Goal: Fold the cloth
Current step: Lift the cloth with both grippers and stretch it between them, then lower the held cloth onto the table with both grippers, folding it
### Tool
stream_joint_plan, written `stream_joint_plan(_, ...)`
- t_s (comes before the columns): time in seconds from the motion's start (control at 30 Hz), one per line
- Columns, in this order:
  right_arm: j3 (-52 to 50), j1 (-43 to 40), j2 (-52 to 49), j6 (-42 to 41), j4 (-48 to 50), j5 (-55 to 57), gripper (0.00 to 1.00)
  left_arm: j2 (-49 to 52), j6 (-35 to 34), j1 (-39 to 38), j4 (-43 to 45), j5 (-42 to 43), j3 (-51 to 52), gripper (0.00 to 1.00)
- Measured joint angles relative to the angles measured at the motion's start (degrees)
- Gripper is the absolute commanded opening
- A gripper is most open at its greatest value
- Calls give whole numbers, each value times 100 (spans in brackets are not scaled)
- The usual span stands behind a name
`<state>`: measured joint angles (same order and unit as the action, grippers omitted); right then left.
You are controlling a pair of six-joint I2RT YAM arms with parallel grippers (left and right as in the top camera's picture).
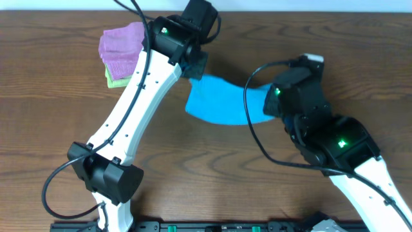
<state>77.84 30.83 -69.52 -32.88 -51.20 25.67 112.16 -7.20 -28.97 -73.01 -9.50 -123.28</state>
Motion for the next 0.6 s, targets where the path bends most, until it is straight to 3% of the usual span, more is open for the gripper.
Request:
stream_joint_plan(0.2, 7, -457, -352, 789, 1370, 243, 1, 0, 111, 212, 1176, 4, 0, 6)
stream_joint_plan(0.37, 9, -848, -817, 1268, 1974, 72, 1, 0, 146, 651, 1589, 90, 0, 6)
stream_joint_plan(0.5, 13, -874, -857, 1403, 1637, -153, 2, 0, 149, 719, 824, 280, -9, 6)
stream_joint_plan(0.6, 17, -876, -852, 1423, 855, -413, 2, 0, 142, 710, 17, 546, -9, 6)
